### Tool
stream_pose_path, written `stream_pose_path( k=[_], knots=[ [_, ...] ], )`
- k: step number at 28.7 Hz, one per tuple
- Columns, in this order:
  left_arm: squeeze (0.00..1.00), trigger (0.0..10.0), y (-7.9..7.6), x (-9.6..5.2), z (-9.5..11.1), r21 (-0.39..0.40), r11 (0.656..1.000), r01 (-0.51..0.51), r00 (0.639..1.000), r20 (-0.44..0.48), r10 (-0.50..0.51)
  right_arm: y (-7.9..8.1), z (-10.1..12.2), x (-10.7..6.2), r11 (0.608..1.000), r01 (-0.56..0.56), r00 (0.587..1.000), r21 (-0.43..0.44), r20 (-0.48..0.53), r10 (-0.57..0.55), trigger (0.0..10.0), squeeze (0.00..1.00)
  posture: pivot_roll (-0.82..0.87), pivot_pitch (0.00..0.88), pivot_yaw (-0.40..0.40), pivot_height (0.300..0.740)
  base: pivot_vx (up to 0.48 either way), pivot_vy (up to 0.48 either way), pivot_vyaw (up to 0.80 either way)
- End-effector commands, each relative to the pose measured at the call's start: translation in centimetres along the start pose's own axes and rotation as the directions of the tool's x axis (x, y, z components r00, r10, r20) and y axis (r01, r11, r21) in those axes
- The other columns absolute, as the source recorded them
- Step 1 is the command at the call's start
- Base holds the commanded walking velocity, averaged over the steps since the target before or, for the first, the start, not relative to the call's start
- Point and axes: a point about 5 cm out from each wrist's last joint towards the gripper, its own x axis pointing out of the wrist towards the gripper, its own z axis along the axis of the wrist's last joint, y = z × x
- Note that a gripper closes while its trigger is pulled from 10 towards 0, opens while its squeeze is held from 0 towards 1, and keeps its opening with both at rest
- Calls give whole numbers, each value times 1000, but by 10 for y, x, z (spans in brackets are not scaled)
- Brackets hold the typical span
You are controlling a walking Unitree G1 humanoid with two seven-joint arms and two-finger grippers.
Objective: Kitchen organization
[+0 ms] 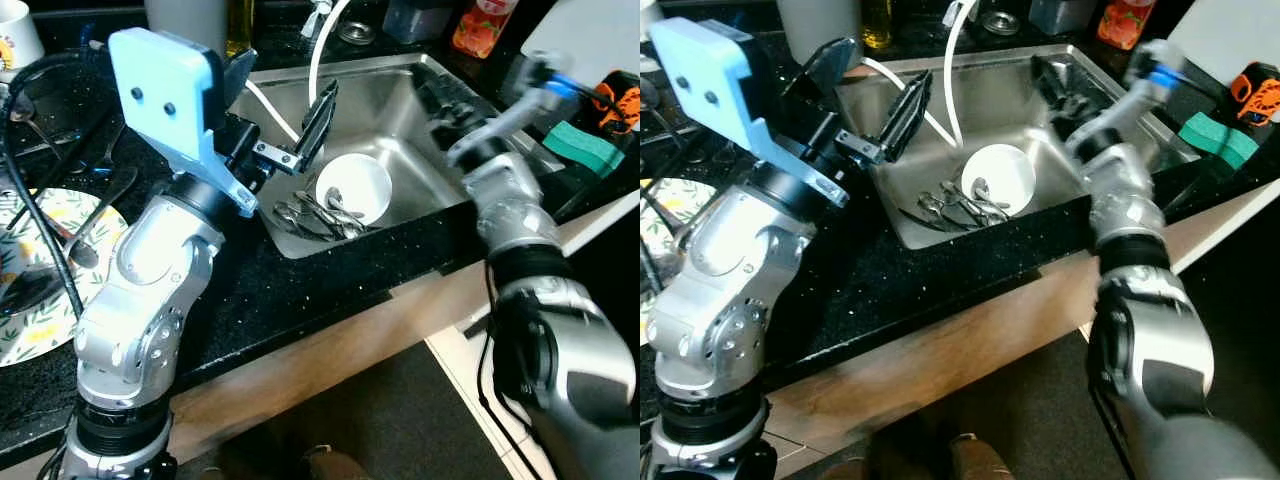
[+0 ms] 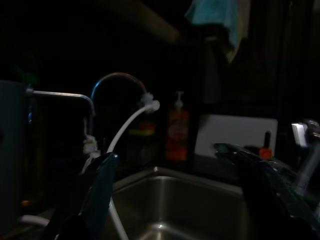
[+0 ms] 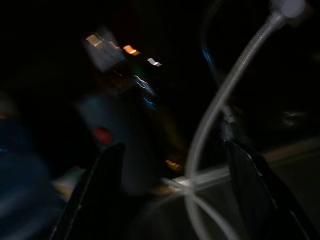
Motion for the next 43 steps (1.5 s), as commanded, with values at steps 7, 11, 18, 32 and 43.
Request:
stream_pose_path(
  k=[7, 11, 18, 32, 43],
  knots=[
    [0, 10000, -16, -17, -3, -235, 931, 279, 960, 43, -277, 31, 16, -51, 883, -445, 890, 149, -29, 454, 10000, 0, 116, 65, -87, 740, 0, 0, 0],
    [0, 10000, -36, -45, -9, -346, 783, 517, 842, 41, -538, 34, 6, -82, 827, -502, 825, 253, -147, 546, 10000, 0, 110, 60, -77, 740, 0, 0, 0],
    [0, 10000, -50, -74, -23, -453, 623, 637, 704, 14, -710, 43, 0, -118, 758, -513, 743, 403, -235, 627, 10000, 0, 108, 54, -67, 740, 0, 0, 0],
    [0, 10000, -57, -106, -41, -589, 486, 645, 574, -45, -817, 47, -27, -172, 747, -361, 603, 558, -471, 643, 10000, 0, 98, 54, -61, 740, 0, 0, 0],
    [0, 10000, -64, -156, -91, -678, 504, 536, 359, -358, -862, 20, -48, -230, 874, -129, 408, 469, -778, 478, 10000, 0, 103, 48, -67, 740, 0, 0, 0]
  ],
)
